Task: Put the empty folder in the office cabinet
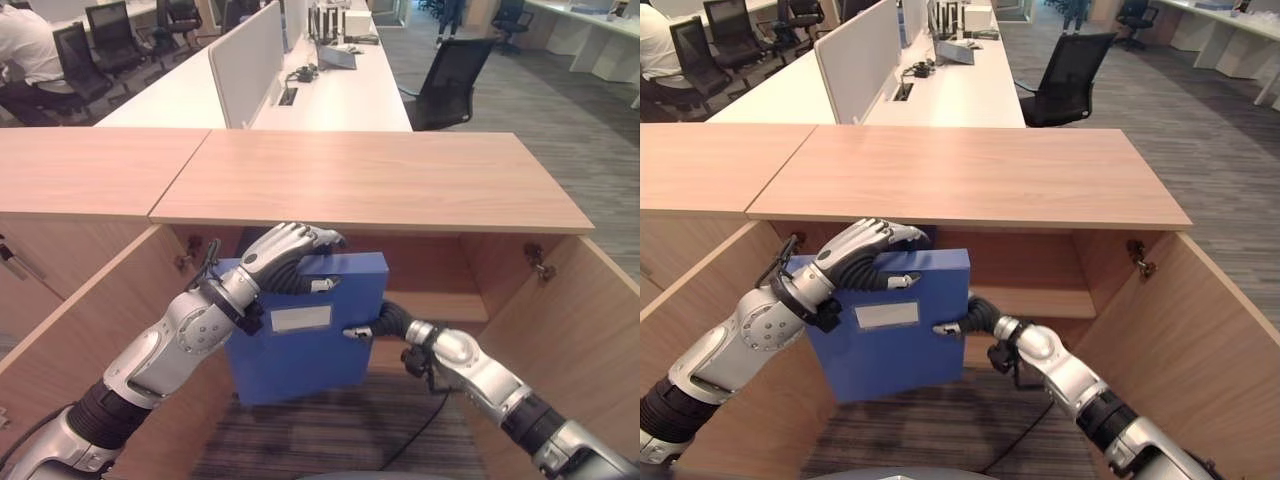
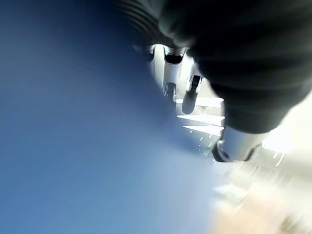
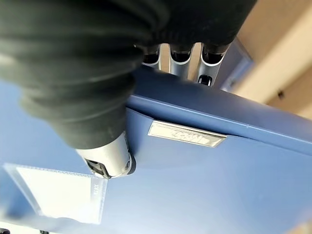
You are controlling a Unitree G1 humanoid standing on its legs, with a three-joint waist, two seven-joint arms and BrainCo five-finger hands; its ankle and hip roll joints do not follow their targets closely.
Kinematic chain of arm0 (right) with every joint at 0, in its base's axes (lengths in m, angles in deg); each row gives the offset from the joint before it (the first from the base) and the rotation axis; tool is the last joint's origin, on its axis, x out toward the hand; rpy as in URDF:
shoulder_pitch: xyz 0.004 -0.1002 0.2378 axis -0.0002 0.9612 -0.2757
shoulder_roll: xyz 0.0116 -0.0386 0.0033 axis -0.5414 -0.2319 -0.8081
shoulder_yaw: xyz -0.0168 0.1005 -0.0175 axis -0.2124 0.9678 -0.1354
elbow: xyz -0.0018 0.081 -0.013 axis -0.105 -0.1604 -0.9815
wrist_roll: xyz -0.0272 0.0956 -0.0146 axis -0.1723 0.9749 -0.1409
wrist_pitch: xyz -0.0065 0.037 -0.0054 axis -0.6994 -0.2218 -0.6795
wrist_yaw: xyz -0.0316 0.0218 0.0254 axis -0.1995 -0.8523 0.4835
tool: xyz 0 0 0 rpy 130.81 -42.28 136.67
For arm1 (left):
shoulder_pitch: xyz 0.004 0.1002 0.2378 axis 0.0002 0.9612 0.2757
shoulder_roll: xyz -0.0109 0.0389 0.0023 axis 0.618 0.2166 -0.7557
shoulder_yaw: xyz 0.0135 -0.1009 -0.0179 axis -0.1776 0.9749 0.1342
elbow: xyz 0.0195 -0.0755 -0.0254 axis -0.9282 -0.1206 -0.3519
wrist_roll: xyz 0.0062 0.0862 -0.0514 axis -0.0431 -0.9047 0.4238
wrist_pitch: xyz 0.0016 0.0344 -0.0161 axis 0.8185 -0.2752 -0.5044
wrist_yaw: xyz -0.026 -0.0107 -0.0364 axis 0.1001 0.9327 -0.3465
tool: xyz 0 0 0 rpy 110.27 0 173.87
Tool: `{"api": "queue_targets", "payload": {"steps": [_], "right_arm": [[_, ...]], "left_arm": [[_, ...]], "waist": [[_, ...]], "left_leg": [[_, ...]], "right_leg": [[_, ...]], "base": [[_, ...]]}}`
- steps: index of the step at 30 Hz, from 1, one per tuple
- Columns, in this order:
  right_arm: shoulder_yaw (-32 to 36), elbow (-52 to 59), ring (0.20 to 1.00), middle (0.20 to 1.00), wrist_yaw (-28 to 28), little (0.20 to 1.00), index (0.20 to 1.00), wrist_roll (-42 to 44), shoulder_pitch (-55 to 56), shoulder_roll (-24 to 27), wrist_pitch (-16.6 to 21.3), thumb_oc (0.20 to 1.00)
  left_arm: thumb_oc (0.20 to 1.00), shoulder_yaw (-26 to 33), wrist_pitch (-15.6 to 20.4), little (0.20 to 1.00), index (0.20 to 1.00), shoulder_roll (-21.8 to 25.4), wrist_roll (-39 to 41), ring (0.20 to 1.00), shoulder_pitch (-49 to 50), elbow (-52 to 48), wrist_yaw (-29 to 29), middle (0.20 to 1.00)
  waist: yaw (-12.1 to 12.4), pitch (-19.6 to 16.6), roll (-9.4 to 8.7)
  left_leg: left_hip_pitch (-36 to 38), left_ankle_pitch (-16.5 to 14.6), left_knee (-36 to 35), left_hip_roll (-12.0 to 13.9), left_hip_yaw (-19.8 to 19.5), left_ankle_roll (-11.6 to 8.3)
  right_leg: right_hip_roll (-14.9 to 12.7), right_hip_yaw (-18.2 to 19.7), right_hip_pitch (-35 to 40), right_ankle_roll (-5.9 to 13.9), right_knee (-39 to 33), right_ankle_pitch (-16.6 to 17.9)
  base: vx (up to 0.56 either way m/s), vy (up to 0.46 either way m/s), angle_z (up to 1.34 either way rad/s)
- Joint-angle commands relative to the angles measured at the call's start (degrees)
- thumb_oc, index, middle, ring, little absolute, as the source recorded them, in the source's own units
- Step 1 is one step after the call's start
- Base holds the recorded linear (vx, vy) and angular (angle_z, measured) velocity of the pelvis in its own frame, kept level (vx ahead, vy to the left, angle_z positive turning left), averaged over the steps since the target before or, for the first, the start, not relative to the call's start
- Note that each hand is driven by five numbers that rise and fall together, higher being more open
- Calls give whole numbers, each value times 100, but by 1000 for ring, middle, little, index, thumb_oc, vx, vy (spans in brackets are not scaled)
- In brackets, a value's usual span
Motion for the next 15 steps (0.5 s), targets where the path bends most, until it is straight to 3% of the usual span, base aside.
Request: {"api": "queue_targets", "payload": {"steps": [1, 6, 8, 11, 15], "right_arm": [[30, -212, 200, 200, 195, 200, 200, 805, -75, -940, 140, 200], [505, -812, 200, 200, 434, 200, 200, 1445, 588, -1170, -73, 200], [1452, -2304, 200, 200, 575, 200, 200, 1699, 724, -1376, -86, 200], [1867, -2256, 200, 200, 627, 200, 200, 1794, 1095, -1382, -18, 200], [2399, -2995, 200, 200, 812, 200, 200, 2283, 1137, -1600, -44, 200]], "left_arm": [[1000, 80, 265, 1000, 1000, -365, 938, 1000, -335, -127, 181, 1000], [1000, 668, -115, 1000, 1000, -520, 2112, 1000, 1039, 441, 43, 1000], [1000, 1338, -307, 1000, 1000, -687, 2561, 1000, 2206, 770, 38, 1000], [1000, 1556, -361, 1000, 1000, -752, 2627, 1000, 2746, 1018, -50, 1000], [1000, 1524, -633, 1000, 1000, -890, 2939, 1000, 2951, 1537, -132, 1000]], "waist": [[-85, -33, -302], [-68, 16, -297], [17, 89, -274], [8, 99, -285], [4, 136, -267]], "left_leg": [[12, -434, -28, -48, -75, -10], [8, -420, -28, -35, -71, -18], [12, -425, -28, -25, -129, -27], [-34, -395, -28, -22, -156, -32], [-90, -337, -28, 3, -241, -58]], "right_leg": [[-391, 174, 218, 566, -30, -245], [-376, 174, 207, 538, -30, -238], [-341, 146, 237, 514, -30, -273], [-325, 145, 205, 505, -30, -276], [-284, 86, 200, 470, -30, -316]], "base": [[0, 0, 0], [0, 0, 0], [5, -36, 1], [-4, -26, 1], [-9, -63, 12]]}}
